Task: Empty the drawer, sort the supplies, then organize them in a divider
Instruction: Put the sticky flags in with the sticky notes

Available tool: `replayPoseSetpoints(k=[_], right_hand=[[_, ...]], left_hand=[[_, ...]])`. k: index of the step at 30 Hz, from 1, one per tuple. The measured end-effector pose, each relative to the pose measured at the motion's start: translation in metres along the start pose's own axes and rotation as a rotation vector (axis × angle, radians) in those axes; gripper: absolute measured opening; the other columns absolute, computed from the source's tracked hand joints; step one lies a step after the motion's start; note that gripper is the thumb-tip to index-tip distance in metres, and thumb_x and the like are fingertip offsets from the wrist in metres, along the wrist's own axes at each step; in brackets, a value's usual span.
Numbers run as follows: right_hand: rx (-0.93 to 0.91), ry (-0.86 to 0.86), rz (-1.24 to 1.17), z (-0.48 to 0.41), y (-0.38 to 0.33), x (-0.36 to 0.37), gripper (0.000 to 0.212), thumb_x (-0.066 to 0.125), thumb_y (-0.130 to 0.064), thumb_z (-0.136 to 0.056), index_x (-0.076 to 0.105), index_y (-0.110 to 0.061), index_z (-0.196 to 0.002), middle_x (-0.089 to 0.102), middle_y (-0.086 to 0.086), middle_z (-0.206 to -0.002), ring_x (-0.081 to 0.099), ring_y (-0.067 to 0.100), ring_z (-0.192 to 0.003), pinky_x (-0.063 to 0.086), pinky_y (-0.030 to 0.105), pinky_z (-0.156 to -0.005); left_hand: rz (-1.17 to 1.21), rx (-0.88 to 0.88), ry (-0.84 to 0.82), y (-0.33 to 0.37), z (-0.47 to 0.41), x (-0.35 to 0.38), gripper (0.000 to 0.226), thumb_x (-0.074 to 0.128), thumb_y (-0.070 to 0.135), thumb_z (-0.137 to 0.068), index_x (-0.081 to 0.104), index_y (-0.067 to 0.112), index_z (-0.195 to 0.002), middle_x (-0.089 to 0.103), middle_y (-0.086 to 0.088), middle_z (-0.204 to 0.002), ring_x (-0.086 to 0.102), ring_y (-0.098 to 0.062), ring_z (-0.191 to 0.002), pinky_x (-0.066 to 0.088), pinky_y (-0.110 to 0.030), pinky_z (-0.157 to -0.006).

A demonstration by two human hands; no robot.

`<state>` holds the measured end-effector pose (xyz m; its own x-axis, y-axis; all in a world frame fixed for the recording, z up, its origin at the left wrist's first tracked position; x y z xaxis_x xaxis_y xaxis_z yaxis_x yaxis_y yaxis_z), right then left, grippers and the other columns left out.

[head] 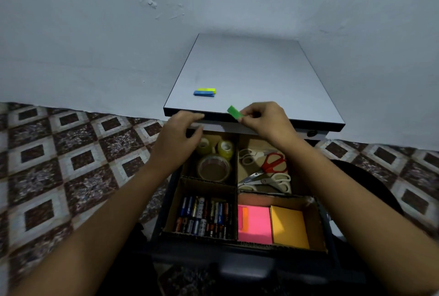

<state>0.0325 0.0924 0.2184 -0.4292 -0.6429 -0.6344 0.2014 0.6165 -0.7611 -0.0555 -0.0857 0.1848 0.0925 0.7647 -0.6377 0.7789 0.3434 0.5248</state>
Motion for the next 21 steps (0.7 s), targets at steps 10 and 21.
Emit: replayPoseSetpoints(k=[10,21], right_hand=[[0.393,-0.064,-0.361,0.119,0.068,0.026,0.010,0.069,-0.006,-0.082,0.064,-0.013,-0.087,0.058,0.001,-0.076,0.056,0.011,-0.068,0.047,0.016,-0.056],[0.552,-0.104,-0.108,0.150,0.113,0.054,0.021,0.070,-0.012,-0.081,0.056,-0.018,-0.067,0.058,-0.004,-0.067,0.049,0.005,-0.056,0.038,0.014,-0.049]], left_hand=[[0.000,-0.493,-0.253,-0.051,0.105,0.032,0.052,0.044,0.034,-0.097,0.038,0.009,-0.142,0.042,-0.010,-0.144,0.037,-0.023,-0.133,0.033,-0.035,-0.109],[0.070,-0.594,-0.242,-0.055,0.108,0.039,0.057,0.049,0.032,-0.096,0.031,0.009,-0.145,0.038,-0.012,-0.148,0.035,-0.026,-0.135,0.032,-0.036,-0.108]])
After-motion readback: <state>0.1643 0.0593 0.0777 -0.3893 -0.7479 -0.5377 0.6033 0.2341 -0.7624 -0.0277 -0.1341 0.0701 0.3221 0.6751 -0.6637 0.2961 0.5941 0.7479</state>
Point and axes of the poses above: each hand's wrist, its own z-axis away from the middle knuckle, its own x-axis out of the palm, y = z × x, the point moved 4 cm from there along -z, towards the middle knuckle
